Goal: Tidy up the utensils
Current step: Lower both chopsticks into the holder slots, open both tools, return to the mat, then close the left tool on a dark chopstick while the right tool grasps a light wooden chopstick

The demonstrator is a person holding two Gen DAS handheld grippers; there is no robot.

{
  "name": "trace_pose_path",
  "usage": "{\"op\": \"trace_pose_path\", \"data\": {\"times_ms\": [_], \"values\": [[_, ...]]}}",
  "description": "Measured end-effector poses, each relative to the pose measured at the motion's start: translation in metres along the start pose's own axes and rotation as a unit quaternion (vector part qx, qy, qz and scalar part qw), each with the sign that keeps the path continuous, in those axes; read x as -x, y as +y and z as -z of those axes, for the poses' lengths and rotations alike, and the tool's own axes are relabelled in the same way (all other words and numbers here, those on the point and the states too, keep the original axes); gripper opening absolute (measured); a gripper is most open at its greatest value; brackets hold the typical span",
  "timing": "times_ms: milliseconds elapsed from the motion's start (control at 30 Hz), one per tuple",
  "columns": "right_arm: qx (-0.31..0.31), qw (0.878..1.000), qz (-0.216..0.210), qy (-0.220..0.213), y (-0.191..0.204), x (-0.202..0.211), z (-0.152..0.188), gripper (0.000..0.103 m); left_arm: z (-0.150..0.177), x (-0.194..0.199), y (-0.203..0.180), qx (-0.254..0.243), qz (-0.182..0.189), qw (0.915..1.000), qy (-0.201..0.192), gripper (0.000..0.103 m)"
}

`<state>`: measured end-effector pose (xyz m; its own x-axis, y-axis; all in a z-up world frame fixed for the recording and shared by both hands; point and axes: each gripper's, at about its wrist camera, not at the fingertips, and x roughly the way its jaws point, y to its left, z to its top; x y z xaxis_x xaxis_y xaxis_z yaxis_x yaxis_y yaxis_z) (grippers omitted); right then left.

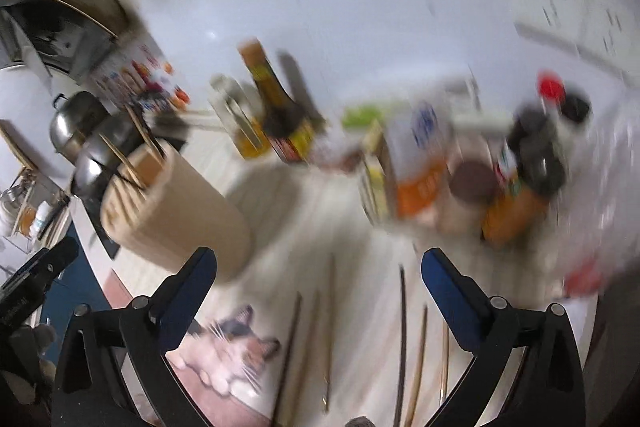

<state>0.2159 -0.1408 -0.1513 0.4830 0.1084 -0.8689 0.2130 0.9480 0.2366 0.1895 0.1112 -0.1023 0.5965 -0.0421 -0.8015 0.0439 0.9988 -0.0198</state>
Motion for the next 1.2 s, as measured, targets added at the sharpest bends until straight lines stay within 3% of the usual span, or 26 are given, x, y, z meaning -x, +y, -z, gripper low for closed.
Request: {"op": "trace_pose_path", "data": {"times_ms": [233, 267, 367, 500, 567, 733, 767, 833, 900, 967, 1200], "values": [[-0.029, 0.995, 0.050, 0.082, -0.052, -0.044, 0.053, 0.103, 0.061, -0.059, -0.042, -0.051, -0.003, 0.9952, 0.083, 0.103], [-0.034, 0.994, 0.052, 0.089, -0.056, -0.047, 0.058, 0.098, 0.066, -0.066, -0.046, -0.056, -0.005, 0.9942, 0.092, 0.103], [-0.054, 0.988, 0.042, 0.136, -0.071, -0.070, 0.077, 0.050, 0.084, -0.087, -0.060, -0.071, -0.009, 0.9911, 0.112, 0.103], [-0.057, 0.984, 0.021, 0.166, -0.075, -0.089, 0.091, 0.028, 0.102, -0.118, -0.074, -0.076, 0.007, 0.9845, 0.158, 0.099], [-0.054, 0.984, 0.012, 0.172, -0.072, -0.094, 0.094, 0.023, 0.108, -0.137, -0.084, -0.086, 0.014, 0.9798, 0.180, 0.086], [-0.048, 0.983, -0.004, 0.177, -0.064, -0.103, 0.091, 0.016, 0.117, -0.170, -0.104, -0.117, 0.023, 0.9688, 0.217, 0.061], [-0.047, 0.983, -0.008, 0.178, -0.062, -0.106, 0.090, 0.016, 0.119, -0.174, -0.107, -0.123, 0.020, 0.9674, 0.221, 0.050], [-0.045, 0.982, -0.018, 0.181, -0.058, -0.111, 0.086, 0.016, 0.122, -0.180, -0.111, -0.133, 0.023, 0.9643, 0.228, 0.037], [-0.045, 0.981, -0.030, 0.188, -0.051, -0.119, 0.082, 0.016, 0.122, -0.178, -0.114, -0.139, 0.028, 0.9666, 0.214, 0.026], [-0.038, 0.979, -0.036, 0.198, -0.042, -0.129, 0.078, 0.016, 0.122, -0.179, -0.111, -0.128, 0.040, 0.9659, 0.221, 0.003], [0.016, 0.973, -0.027, 0.228, -0.001, -0.172, 0.076, 0.016, 0.116, -0.179, -0.065, -0.056, 0.010, 0.9728, 0.224, 0.003]]}}
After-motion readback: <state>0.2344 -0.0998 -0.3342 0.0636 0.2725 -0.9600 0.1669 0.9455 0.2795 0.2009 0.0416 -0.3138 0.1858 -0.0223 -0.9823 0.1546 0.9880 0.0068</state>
